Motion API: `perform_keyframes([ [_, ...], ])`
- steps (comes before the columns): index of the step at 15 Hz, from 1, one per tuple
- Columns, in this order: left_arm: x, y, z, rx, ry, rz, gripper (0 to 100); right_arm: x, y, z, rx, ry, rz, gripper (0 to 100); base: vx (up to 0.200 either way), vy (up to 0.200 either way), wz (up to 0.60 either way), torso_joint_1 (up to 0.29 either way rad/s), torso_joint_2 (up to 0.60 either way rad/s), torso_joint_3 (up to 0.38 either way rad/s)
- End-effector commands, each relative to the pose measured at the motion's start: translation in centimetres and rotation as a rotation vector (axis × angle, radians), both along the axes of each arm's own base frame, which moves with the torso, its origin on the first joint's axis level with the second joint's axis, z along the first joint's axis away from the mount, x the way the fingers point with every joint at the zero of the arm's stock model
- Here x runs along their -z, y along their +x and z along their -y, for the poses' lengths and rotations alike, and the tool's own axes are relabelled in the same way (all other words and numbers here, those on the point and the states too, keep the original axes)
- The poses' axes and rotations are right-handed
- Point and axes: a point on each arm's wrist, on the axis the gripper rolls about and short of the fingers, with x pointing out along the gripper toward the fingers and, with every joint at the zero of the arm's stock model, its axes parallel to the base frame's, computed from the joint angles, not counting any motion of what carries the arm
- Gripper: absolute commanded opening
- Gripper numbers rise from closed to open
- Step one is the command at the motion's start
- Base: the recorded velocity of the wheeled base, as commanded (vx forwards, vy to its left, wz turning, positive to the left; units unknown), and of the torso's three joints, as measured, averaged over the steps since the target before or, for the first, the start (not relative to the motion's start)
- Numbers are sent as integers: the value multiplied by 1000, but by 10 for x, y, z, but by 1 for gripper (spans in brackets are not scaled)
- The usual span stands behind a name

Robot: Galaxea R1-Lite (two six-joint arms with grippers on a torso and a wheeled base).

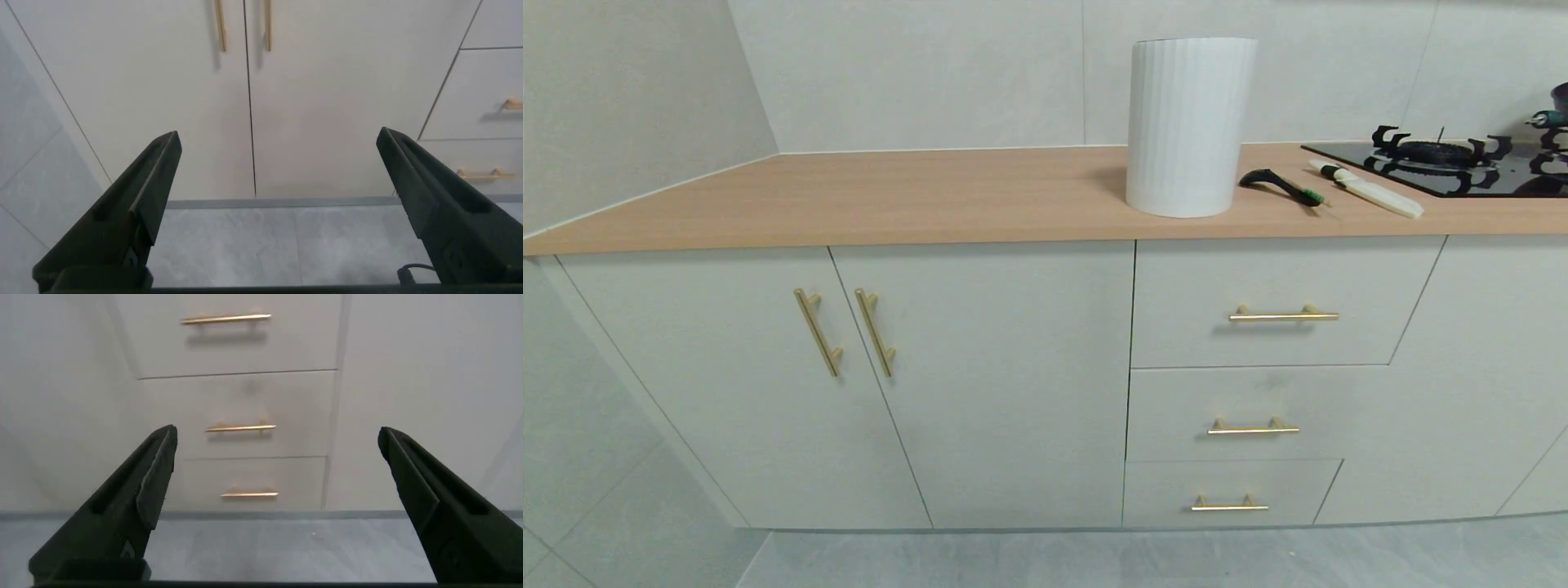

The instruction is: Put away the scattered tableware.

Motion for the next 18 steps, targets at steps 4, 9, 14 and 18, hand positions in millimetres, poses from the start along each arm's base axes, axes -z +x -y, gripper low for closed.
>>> perform_keyframes([
  [4,0,0,0,0,0,0,100,-38,74,-7,-129,-32,-433,100,0,0,0,0,0,0],
  [9,0,0,0,0,0,-1,100,-47,154,-17,-132,-56,-668,100,0,0,0,0,0,0],
  [14,0,0,0,0,0,-1,100,7,258,-29,-123,-73,-738,100,0,0,0,0,0,0],
  [18,0,0,0,0,0,-1,100,51,309,-35,-108,-77,-718,100,0,0,0,0,0,0],
])
